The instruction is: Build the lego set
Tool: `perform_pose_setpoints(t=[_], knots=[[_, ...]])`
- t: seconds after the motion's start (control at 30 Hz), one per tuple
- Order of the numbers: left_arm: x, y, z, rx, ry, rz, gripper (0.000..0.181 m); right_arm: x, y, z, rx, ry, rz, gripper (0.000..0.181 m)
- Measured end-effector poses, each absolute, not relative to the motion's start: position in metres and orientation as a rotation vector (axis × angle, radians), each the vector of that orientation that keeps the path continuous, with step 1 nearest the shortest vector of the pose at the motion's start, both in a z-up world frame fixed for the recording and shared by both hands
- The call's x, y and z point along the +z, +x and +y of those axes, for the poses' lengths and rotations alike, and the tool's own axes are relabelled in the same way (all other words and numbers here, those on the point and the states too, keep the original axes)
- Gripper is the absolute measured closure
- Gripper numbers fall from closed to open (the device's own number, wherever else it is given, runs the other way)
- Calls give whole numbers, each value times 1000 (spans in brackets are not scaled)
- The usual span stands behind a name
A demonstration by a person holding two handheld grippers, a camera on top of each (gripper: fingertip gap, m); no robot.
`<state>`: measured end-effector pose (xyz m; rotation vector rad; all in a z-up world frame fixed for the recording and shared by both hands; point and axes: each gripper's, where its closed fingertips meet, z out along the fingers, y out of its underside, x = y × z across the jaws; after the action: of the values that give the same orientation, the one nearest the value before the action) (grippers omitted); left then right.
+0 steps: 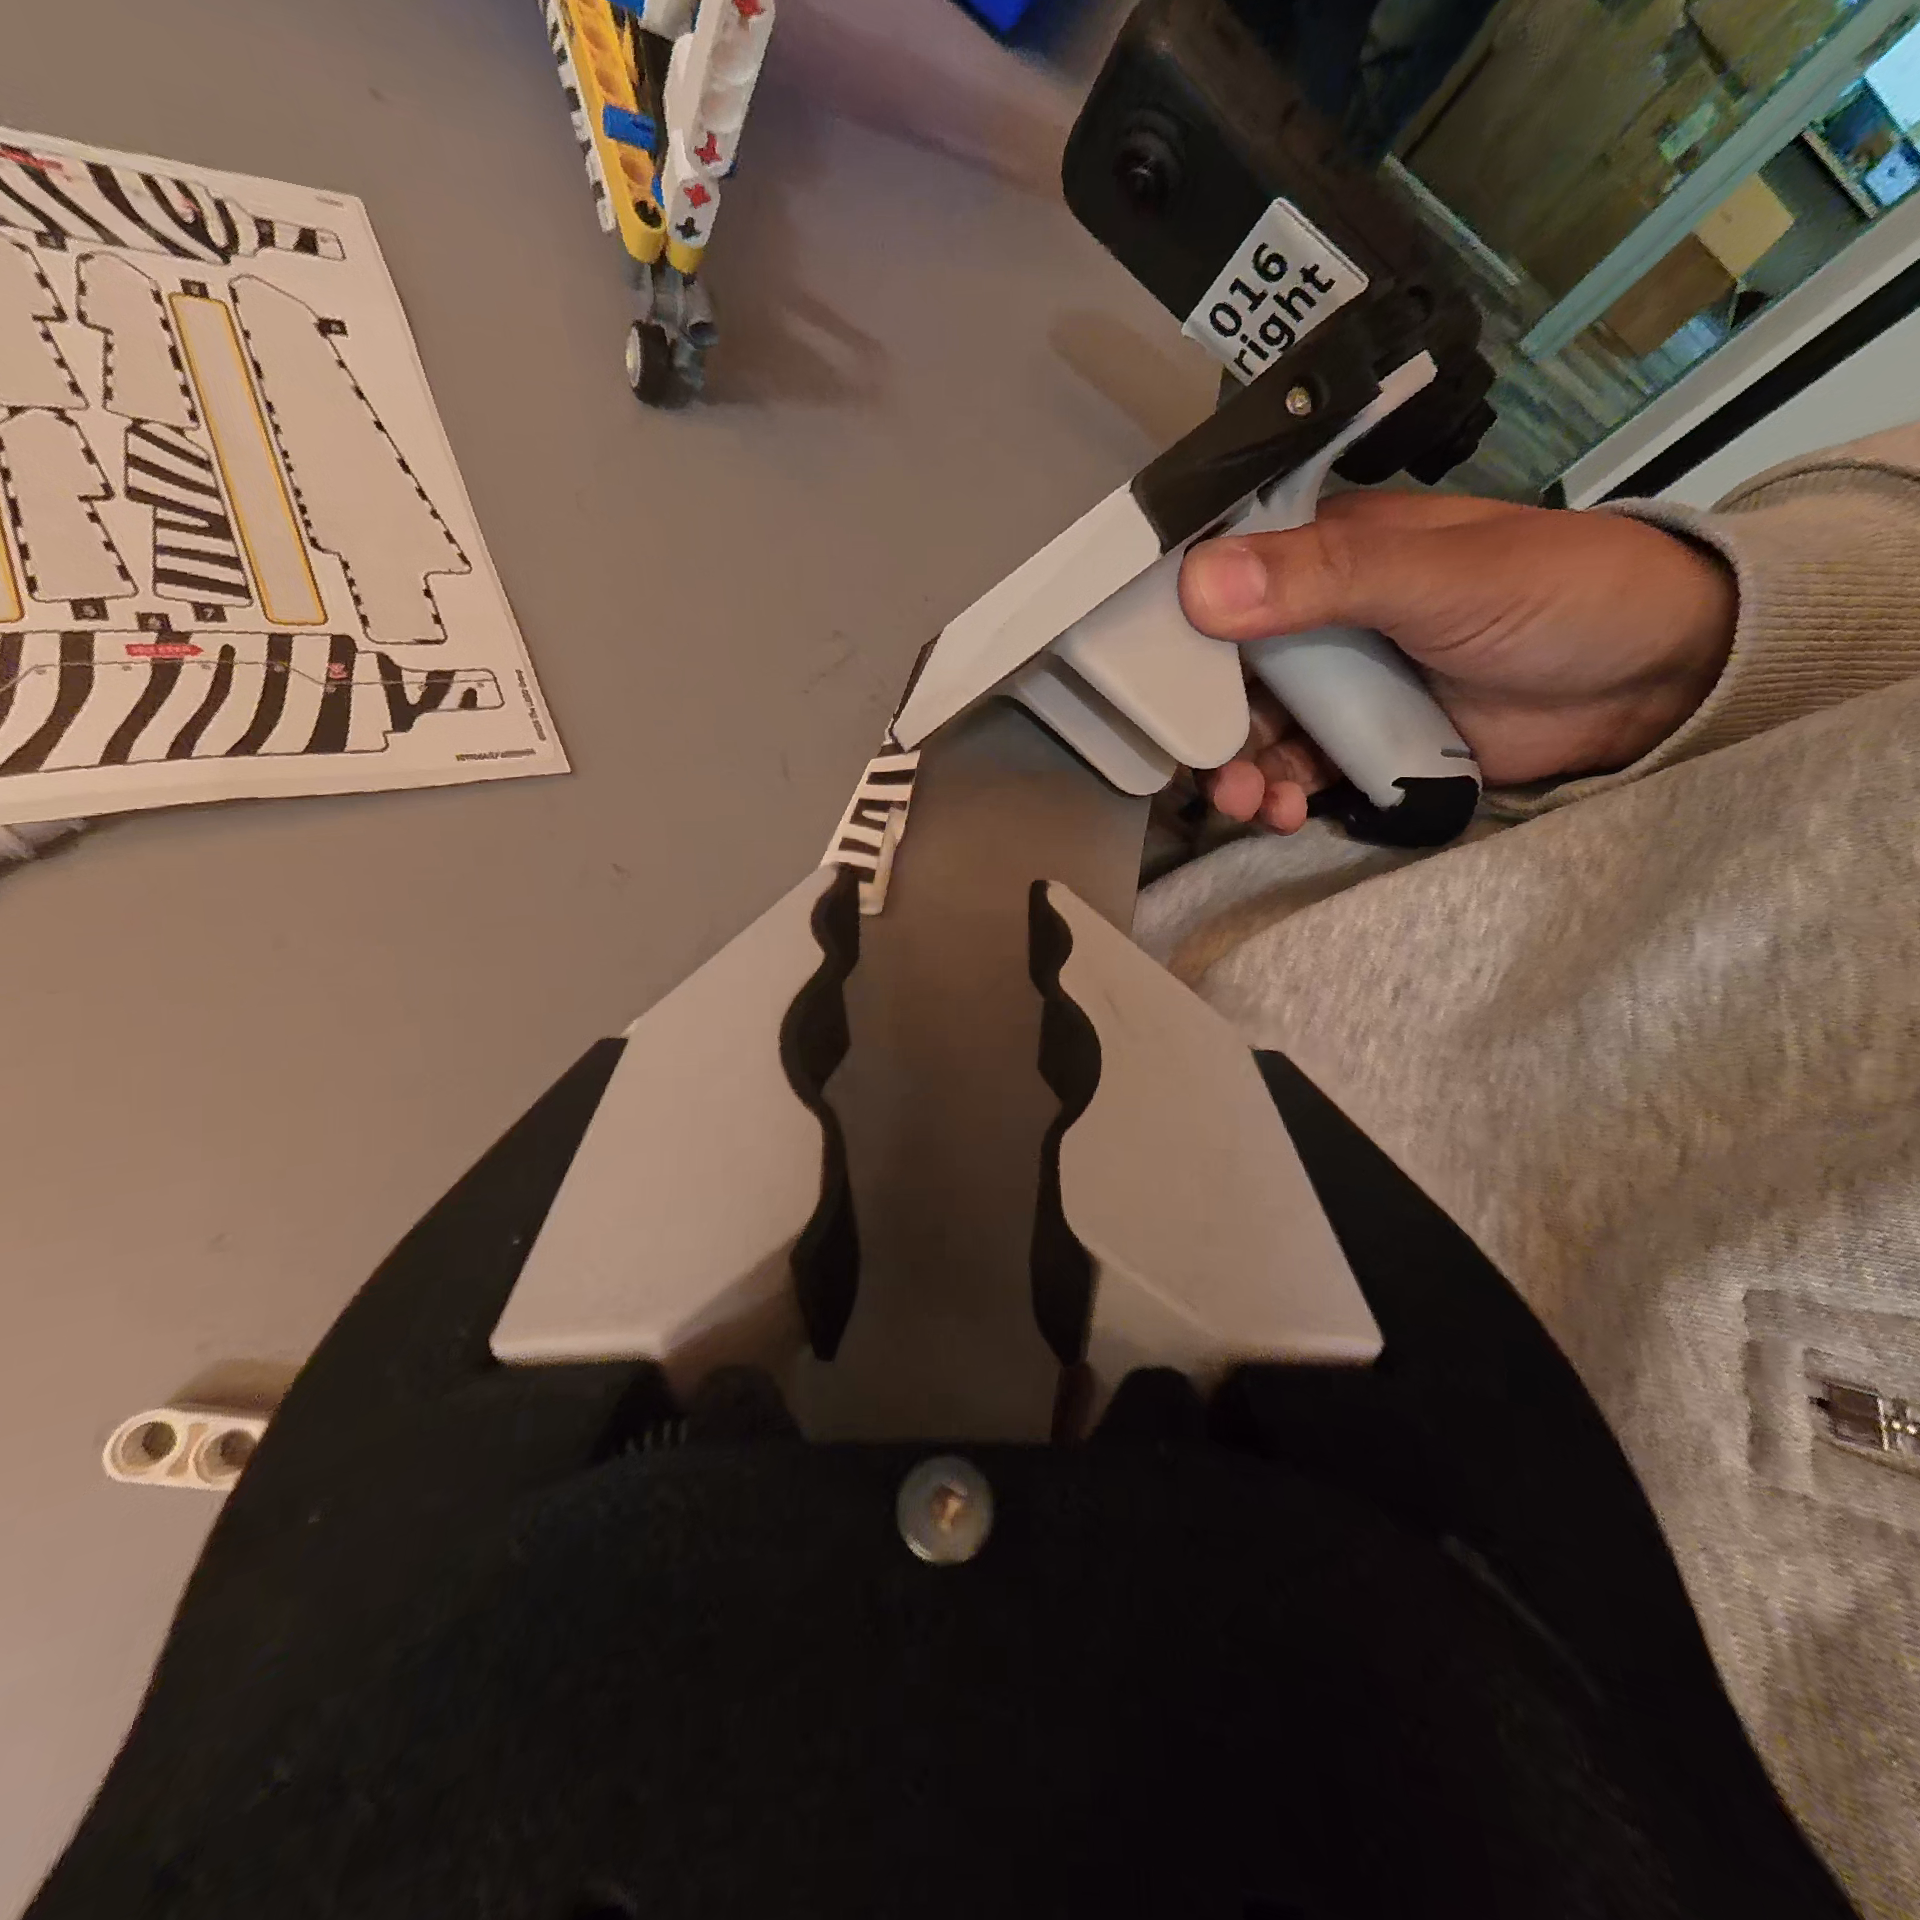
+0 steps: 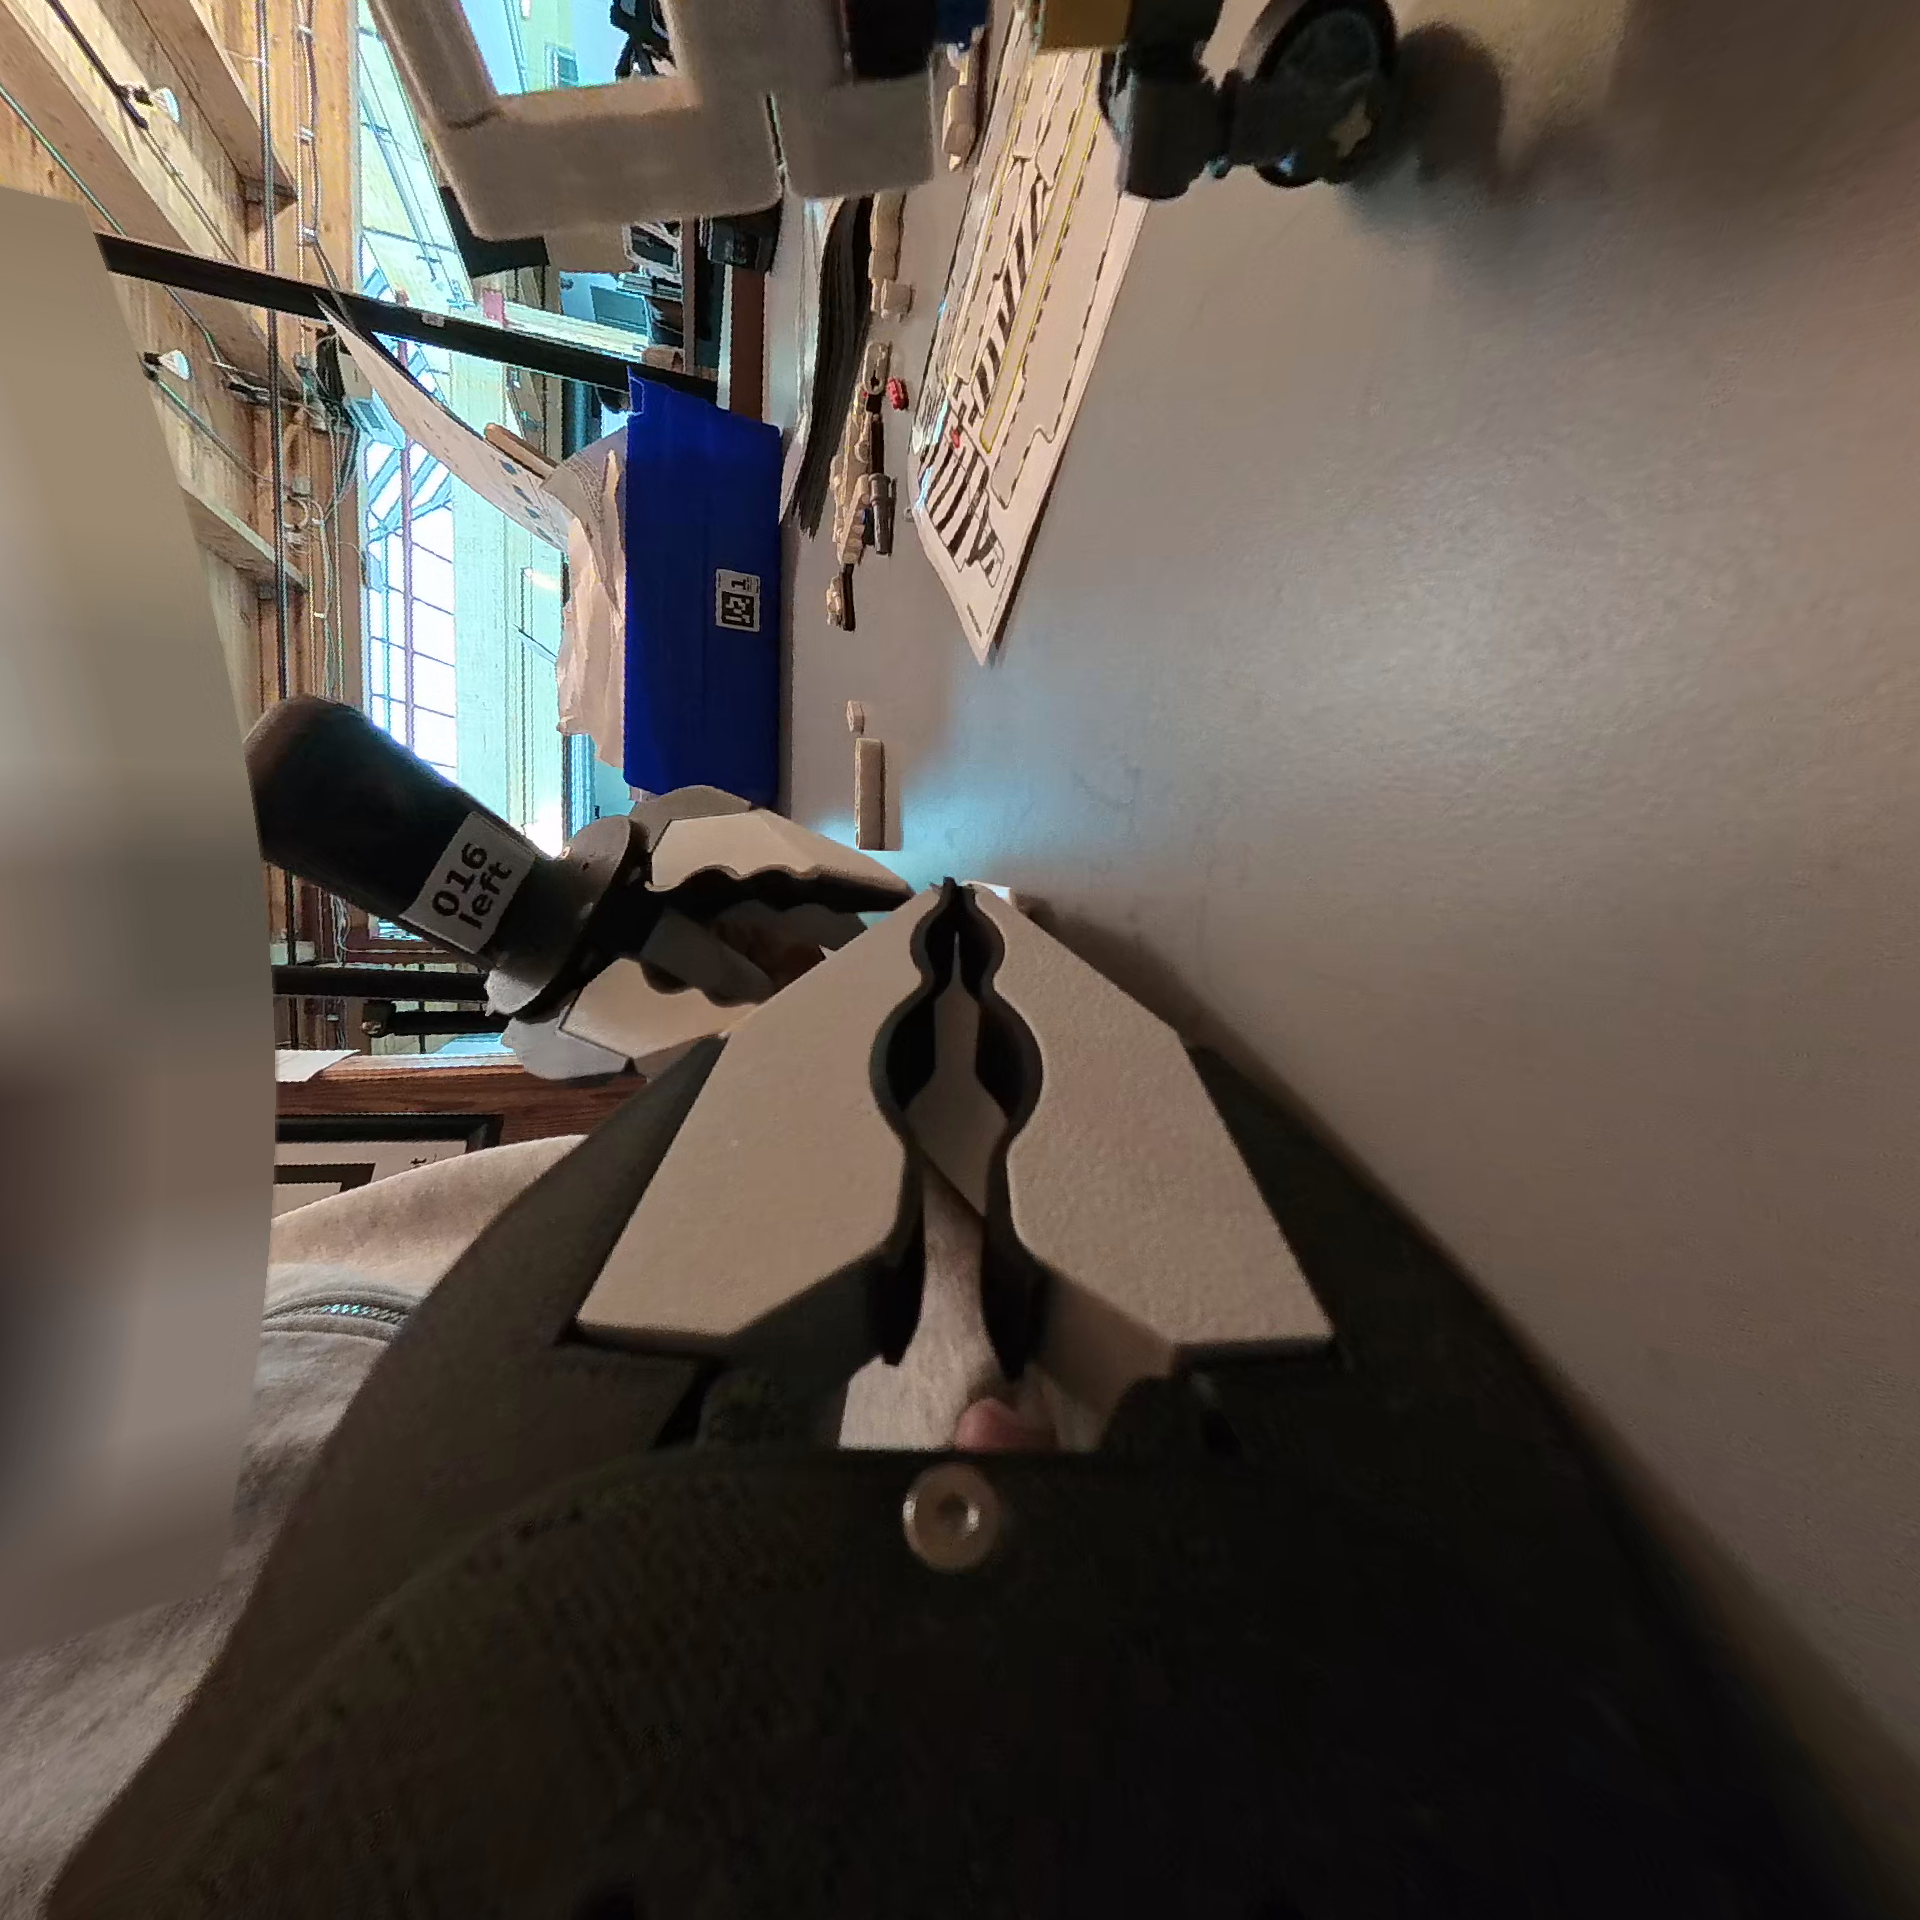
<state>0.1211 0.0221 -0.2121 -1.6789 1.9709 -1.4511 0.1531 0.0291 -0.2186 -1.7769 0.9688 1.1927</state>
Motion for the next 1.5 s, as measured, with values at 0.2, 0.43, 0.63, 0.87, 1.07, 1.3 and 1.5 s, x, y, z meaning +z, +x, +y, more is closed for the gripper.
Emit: perform_pose_setpoints(t=[0.2, 0.43, 0.63, 0.87, 1.07, 1.3, 1.5], knots=[[-215, 121, 10, -1381, -1609, 2044, 138, -219, 153, 29, 1188, -1782, 967, 181], [-215, 123, 6, -1372, -1591, 2057, 135, -219, 153, 29, 1187, -1784, 965, 181], [-219, 123, 6, -1329, -1600, 2075, 135, -219, 153, 29, 1186, -1785, 963, 181], [-219, 123, 6, -1343, -1616, 2067, 136, -220, 153, 29, 1174, -1790, 967, 181], [-219, 123, 6, -1359, -1633, 2063, 140, -220, 153, 29, 1170, -1787, 975, 181], [-220, 123, 6, -1354, -1635, 2065, 143, -220, 154, 31, 1141, -1810, 961, 181], [-220, 122, 5, -1355, -1638, 2067, 145, -220, 153, 31, 1141, -1823, 953, 181]])
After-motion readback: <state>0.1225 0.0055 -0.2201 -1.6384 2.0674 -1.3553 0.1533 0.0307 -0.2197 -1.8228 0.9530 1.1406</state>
